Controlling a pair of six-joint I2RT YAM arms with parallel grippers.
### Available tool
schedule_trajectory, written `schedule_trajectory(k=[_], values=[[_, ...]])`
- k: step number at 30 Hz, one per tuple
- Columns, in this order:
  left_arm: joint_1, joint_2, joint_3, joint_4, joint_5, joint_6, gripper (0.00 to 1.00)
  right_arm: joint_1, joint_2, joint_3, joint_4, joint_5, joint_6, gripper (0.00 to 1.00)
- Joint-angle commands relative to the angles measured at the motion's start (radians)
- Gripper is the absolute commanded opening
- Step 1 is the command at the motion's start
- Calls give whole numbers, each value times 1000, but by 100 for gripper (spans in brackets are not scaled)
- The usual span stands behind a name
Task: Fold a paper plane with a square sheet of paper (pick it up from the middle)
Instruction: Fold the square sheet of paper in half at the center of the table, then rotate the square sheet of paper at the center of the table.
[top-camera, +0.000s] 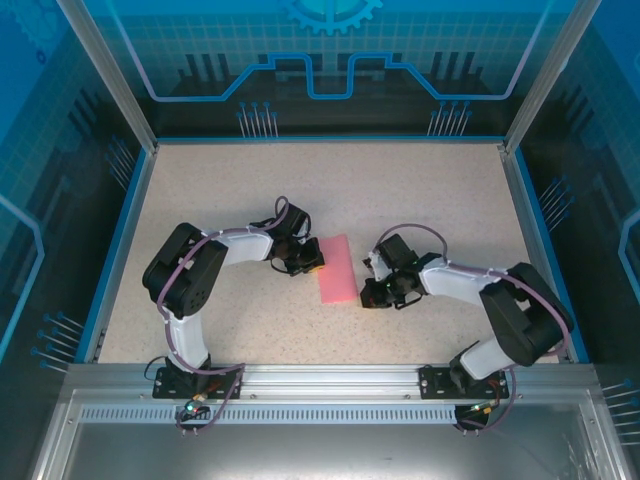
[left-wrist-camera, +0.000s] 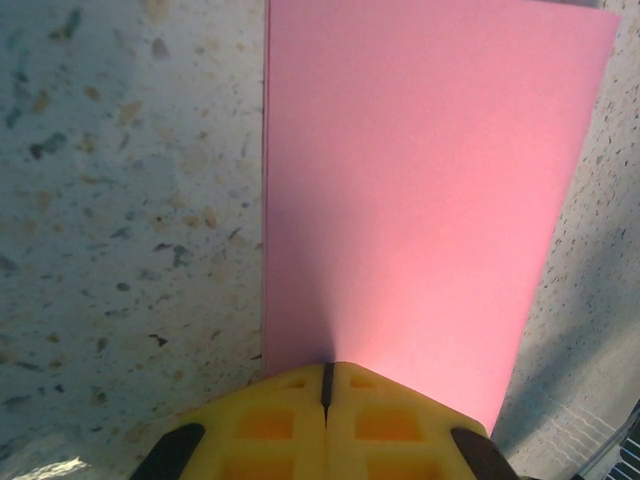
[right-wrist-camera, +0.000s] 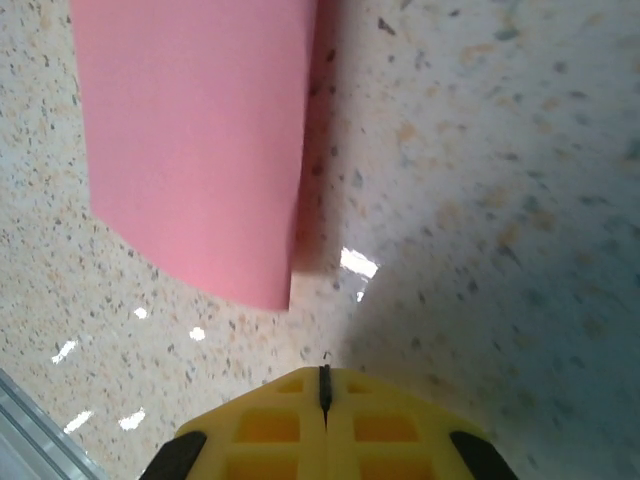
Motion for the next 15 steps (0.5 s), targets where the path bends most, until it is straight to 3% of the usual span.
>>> schedule_trajectory(k=[1, 9, 15], values=[[4, 116, -57, -252, -241, 54, 0, -14, -49, 115, -76, 56, 1, 0], [20, 75, 79, -233, -219, 293, 0, -9, 252, 407, 13, 54, -6, 0], [60, 47, 126, -153, -55, 398, 0, -14, 492, 607, 1, 70, 31, 0]])
